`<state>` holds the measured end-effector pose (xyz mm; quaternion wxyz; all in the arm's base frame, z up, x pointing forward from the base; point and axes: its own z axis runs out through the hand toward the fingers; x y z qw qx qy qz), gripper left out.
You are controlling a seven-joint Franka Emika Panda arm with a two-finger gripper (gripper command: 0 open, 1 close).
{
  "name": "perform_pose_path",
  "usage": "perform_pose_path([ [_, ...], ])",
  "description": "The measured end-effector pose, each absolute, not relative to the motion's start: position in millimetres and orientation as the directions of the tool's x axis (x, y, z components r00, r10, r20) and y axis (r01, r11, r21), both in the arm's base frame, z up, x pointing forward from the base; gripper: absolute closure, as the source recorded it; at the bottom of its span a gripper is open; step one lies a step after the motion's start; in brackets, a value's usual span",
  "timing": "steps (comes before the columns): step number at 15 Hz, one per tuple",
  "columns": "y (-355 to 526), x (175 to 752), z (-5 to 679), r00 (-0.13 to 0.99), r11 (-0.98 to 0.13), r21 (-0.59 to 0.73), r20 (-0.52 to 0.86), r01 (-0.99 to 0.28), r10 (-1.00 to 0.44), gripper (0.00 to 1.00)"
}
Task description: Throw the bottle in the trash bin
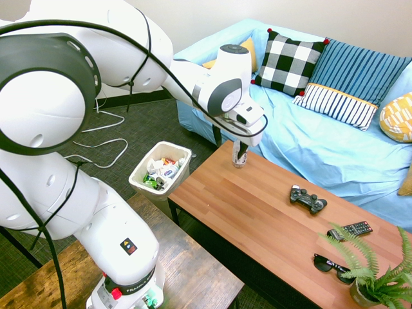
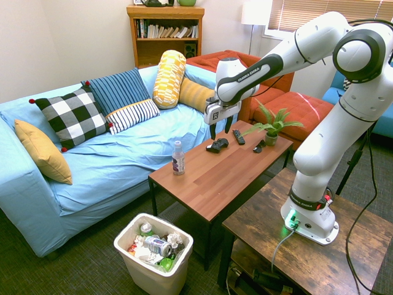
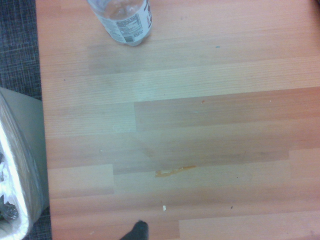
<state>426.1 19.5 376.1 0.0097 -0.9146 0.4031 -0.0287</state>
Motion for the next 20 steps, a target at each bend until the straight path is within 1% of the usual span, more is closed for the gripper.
perform_pose_path([
  [5, 31, 439, 384, 0.648, -0.651, -0.047, 0.069, -0.757, -0.758, 0.0],
  [11, 83, 497, 395, 0.621, -0.631, -0.05, 0.133, -0.774, -0.772, 0.0],
  [15, 112, 540, 364, 0.594, -0.602, -0.024, 0.134, -0.798, -0.793, 0.0],
  [20, 106, 582, 311, 0.553, -0.558, -0.002, 0.13, -0.83, -0.823, 0.0],
])
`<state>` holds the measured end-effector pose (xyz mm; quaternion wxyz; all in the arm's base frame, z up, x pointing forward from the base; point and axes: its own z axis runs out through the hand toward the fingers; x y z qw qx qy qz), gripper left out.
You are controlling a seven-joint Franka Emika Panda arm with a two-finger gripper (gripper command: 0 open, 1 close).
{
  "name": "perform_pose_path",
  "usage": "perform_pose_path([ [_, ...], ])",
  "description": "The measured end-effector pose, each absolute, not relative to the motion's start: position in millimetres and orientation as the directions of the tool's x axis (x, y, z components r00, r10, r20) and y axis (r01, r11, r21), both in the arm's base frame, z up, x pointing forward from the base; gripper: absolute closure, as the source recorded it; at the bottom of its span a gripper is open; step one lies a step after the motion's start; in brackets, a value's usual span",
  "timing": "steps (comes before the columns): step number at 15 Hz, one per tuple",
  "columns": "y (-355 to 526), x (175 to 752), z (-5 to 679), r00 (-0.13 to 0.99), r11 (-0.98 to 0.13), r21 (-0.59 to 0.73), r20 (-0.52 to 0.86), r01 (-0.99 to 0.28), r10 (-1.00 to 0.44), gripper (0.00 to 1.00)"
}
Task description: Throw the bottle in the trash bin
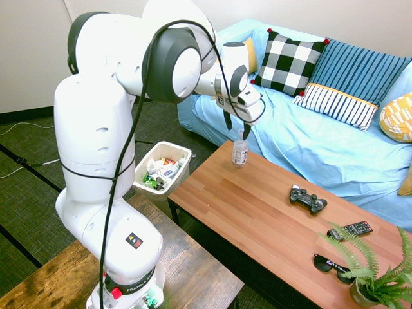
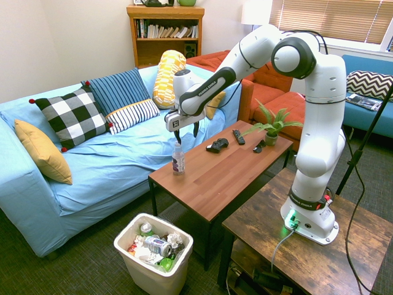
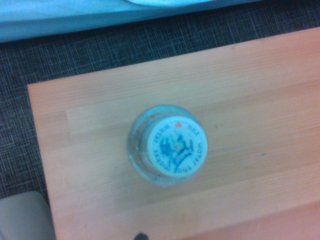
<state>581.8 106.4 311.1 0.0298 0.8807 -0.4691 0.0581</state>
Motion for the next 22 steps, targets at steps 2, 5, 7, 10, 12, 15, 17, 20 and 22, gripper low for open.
perform_pose_path([
  [2, 105, 594, 297, 0.55, -0.554, 0.003, 0.131, -0.833, -0.825, 0.0],
  [5, 109, 609, 276, 0.551, -0.554, 0.016, 0.13, -0.832, -0.824, 0.0],
  [7, 113, 618, 265, 0.553, -0.556, 0.021, 0.127, -0.831, -0.823, 0.0],
  [10, 117, 629, 259, 0.554, -0.557, 0.017, 0.128, -0.831, -0.823, 0.0],
  [12, 117, 634, 255, 0.554, -0.557, 0.016, 0.13, -0.831, -0.823, 1.0],
  [15, 118, 637, 251, 0.554, -0.557, 0.019, 0.128, -0.83, -0.822, 1.0],
  [17, 115, 637, 250, 0.552, -0.554, 0.021, 0.127, -0.832, -0.824, 1.0],
  [20, 113, 637, 249, 0.548, -0.55, 0.022, 0.126, -0.835, -0.827, 1.0],
  [22, 116, 637, 249, 0.551, -0.553, 0.022, 0.125, -0.833, -0.825, 1.0],
])
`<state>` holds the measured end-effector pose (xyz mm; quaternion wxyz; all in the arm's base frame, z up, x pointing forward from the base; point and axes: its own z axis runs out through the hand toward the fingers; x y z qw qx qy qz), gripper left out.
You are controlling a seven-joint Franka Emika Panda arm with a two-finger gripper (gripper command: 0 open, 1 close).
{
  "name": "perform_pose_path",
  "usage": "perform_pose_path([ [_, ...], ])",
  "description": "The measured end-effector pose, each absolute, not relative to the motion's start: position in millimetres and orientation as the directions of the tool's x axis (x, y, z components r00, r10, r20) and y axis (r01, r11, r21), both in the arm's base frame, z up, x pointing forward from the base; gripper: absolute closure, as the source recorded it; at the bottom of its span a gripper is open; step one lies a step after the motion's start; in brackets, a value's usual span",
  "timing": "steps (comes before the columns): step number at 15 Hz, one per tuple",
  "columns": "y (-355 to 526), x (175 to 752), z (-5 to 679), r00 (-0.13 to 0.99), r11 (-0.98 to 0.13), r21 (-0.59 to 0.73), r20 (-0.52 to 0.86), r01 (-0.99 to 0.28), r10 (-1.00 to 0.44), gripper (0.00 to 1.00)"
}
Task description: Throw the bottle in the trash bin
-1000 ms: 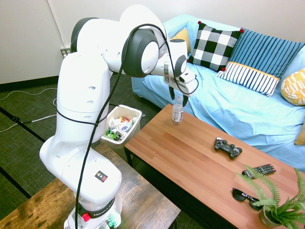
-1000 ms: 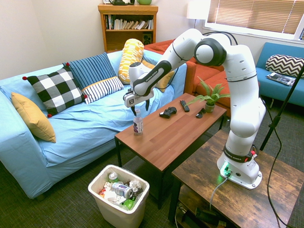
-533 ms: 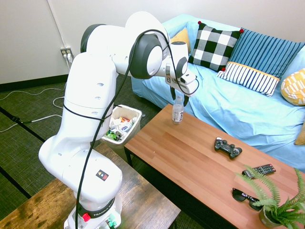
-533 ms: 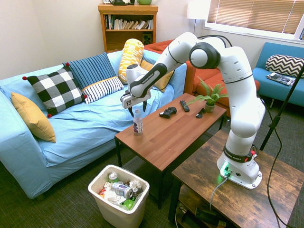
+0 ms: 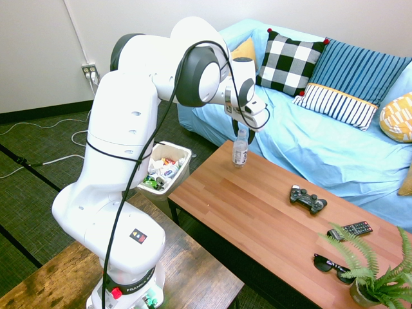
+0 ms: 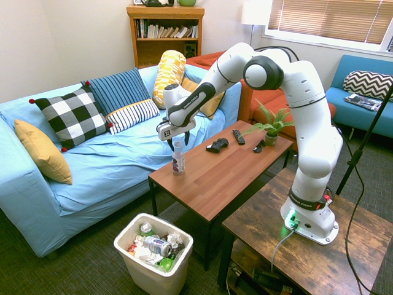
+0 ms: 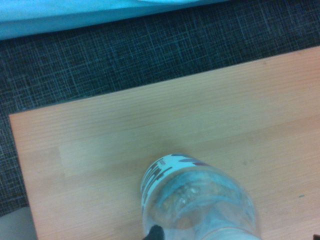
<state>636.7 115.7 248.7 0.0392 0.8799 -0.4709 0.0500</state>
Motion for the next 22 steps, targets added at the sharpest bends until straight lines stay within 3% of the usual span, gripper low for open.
perform_pose_path([
  [12, 125, 637, 265, 0.558, -0.564, -0.003, 0.139, -0.826, -0.818, 1.0],
  [17, 268, 586, 361, 0.663, -0.689, -0.059, 0.224, -0.722, -0.714, 1.0],
  [22, 431, 500, 317, 0.79, -0.81, 0.032, 0.244, -0.586, -0.562, 1.0],
])
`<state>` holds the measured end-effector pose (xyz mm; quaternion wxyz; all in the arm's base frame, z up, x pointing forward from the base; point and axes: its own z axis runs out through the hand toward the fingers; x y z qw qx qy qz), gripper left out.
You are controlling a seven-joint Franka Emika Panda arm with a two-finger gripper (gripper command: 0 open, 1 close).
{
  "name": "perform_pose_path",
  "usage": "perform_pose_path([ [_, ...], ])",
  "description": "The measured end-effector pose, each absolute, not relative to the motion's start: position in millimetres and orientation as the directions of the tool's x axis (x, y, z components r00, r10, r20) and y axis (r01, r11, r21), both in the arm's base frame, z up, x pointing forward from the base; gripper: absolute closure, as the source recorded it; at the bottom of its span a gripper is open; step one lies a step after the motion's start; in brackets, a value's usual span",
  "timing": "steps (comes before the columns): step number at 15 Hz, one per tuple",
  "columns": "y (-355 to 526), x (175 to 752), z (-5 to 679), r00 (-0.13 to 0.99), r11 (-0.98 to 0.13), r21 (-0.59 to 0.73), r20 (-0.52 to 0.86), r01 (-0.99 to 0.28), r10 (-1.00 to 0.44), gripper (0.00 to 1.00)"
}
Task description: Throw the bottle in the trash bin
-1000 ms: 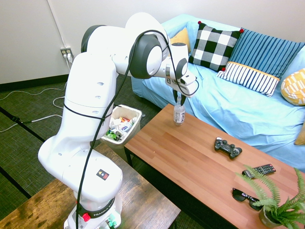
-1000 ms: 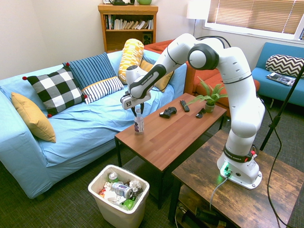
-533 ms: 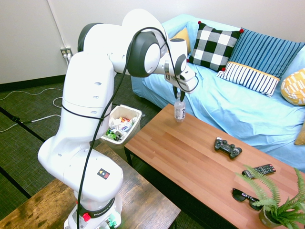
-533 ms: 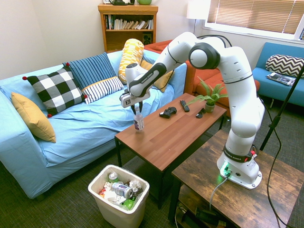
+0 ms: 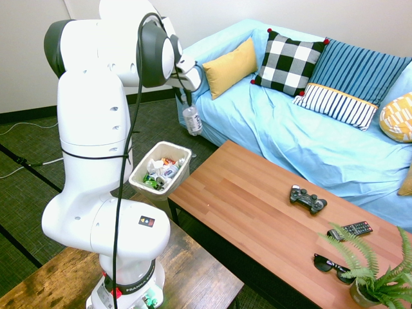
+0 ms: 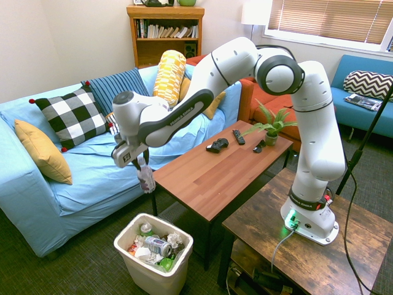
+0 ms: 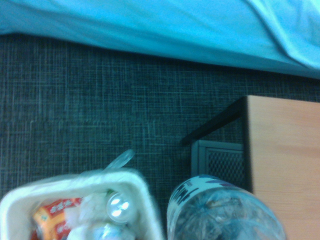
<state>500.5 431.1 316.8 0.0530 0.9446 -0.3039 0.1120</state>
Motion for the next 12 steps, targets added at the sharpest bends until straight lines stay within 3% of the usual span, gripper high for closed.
perform_pose_path([
  [2, 467, 482, 278, 0.824, -0.835, 0.078, 0.237, -0.544, -0.515, 1.0],
  [3, 478, 476, 261, 0.836, -0.844, 0.099, 0.236, -0.528, -0.495, 0.0],
  [12, 494, 482, 237, 0.845, -0.846, 0.137, 0.245, -0.516, -0.476, 0.0],
])
